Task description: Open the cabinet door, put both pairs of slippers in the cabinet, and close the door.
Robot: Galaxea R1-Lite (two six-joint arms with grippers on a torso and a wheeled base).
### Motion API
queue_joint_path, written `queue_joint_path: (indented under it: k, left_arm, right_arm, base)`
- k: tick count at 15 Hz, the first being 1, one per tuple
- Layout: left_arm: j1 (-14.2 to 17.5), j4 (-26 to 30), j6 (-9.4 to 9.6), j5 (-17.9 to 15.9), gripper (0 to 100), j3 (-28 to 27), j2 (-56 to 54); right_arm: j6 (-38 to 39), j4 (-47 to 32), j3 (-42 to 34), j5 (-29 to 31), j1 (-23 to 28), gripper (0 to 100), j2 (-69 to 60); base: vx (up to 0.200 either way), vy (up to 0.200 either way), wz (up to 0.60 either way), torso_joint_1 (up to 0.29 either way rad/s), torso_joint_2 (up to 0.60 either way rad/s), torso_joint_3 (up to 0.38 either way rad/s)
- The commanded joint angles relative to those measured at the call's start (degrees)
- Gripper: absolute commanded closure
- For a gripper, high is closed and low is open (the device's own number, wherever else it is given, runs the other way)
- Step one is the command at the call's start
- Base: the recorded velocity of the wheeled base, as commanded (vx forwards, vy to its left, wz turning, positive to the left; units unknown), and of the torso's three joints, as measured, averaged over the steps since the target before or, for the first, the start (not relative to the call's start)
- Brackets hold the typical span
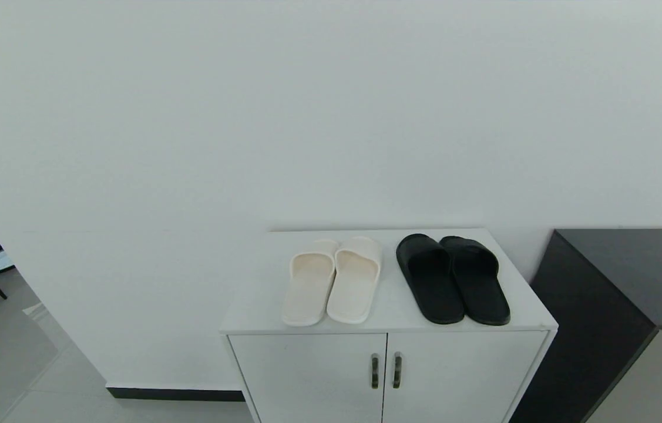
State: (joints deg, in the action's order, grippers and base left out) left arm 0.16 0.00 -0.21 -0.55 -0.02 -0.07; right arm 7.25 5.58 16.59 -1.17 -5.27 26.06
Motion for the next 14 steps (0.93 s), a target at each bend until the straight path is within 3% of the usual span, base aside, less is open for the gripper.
queue_joint_path:
  k: [1,5,12,13,14]
  left_arm:
    - [0.02,0.09,1.26,-0.15,100,-0.06,0.07]
    - [0.02,0.09,1.44,-0.07,100,0.02,0.07]
    - [0.02,0.09,1.44,-0.07,100,0.02,0.07]
    - [0.02,0.09,1.44,-0.07,100,0.02,0.07]
    - [0.02,0.09,1.44,-0.07,100,0.02,0.07]
  right_arm:
    - [0.83,9.71,5.56,-0.15,-10.29,0,26.85]
    - [9.01,18.24,13.73,5.39,-19.87,0,45.66]
    - [8.74,24.74,21.03,10.14,-22.42,0,60.25]
    - [8.57,27.38,22.61,14.62,-23.47,0,66.13]
    - [8.65,29.13,23.31,15.23,-23.47,0,68.86]
  base:
    - [0.000,0.000,0.00,0.000,0.00,0.000]
    - [0.000,0.000,0.00,0.000,0.00,0.000]
    - [0.000,0.000,0.00,0.000,0.00,0.000]
    - [0.000,0.000,0.00,0.000,0.00,0.000]
    - [0.000,0.000,0.00,0.000,0.00,0.000]
